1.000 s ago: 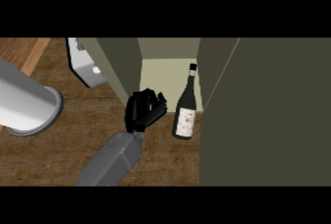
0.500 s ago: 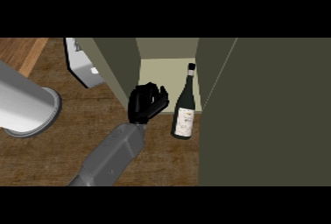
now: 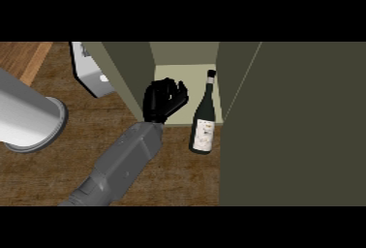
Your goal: Pick up the wine, place it into the cabinet and close the cabinet
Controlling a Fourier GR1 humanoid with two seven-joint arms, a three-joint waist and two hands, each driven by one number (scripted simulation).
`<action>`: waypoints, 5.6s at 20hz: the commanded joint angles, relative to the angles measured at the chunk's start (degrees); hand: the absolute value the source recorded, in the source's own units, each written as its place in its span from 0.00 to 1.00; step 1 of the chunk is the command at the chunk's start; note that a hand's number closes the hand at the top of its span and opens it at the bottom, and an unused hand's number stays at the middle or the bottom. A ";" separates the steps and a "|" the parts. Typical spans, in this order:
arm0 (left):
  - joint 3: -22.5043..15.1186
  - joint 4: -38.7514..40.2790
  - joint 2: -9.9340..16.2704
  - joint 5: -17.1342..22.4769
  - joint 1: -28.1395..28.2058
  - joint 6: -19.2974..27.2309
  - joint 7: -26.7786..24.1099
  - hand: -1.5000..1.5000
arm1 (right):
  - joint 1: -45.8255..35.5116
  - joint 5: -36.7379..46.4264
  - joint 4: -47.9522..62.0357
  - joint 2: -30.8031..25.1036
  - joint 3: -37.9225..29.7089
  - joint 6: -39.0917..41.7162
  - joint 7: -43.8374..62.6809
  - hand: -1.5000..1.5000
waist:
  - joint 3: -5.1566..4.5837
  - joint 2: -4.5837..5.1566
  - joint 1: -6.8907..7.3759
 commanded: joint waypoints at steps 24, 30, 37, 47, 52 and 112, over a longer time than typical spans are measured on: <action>5.13 18.38 -0.01 2.16 -5.62 -3.70 -10.79 0.00 | -0.22 2.07 -0.73 0.67 1.29 -0.44 -1.18 0.00 | -0.01 0.30 -0.29; 4.26 14.68 0.87 0.53 -4.00 -5.17 -14.83 0.00 | -0.47 2.99 -1.17 0.69 2.10 -1.22 0.66 0.00 | 0.00 -0.17 1.14; 2.76 8.36 2.38 -0.65 -1.67 -2.26 -12.76 0.00 | 0.93 0.42 0.39 -1.19 -0.45 1.78 -1.84 0.00 | 0.09 -0.70 2.30; -7.02 -20.99 6.95 -6.82 12.72 4.36 -2.36 0.00 | 1.67 1.35 -3.54 -0.61 0.36 -0.28 1.36 0.00 | 0.10 -1.17 3.60; -11.32 -40.79 13.77 -8.01 18.42 6.52 7.19 0.00 | -4.41 2.09 -3.32 -0.10 0.52 -4.94 6.42 0.00 | 0.09 -1.14 4.20; 35.92 -96.69 45.93 2.94 93.55 -23.12 7.04 0.00 | -49.88 14.69 24.47 2.56 40.67 -33.15 20.13 1.00 | -0.05 -0.39 4.24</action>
